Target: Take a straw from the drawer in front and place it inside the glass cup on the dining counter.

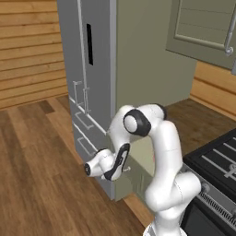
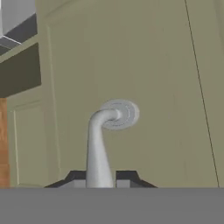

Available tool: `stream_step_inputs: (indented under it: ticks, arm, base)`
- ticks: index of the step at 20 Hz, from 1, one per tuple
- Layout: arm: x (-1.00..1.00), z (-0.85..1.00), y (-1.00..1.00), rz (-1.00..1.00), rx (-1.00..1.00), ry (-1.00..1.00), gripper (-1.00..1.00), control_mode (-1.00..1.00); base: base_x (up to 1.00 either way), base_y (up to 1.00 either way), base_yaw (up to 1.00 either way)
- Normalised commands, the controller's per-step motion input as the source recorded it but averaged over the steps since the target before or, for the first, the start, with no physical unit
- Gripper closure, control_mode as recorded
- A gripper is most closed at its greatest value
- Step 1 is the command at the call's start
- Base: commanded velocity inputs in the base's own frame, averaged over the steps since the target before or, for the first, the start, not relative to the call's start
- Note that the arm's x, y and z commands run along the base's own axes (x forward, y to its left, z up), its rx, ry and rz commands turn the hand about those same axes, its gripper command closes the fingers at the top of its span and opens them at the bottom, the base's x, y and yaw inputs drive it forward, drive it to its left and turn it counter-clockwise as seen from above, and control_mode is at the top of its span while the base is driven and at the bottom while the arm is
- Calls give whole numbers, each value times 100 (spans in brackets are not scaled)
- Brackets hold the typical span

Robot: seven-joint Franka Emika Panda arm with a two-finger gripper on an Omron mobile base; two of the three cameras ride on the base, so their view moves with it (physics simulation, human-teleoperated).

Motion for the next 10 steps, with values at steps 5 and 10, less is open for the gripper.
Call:
stream_step_inputs:
  ticks: [5, 10]
  arm:
    - [-30, 0, 100, 2, 15, 8, -100, -100]
    - [-19, 21, 62, 0, 29, 9, -100, -100]
  base:
    - [0, 0, 0]
    - [0, 0, 0]
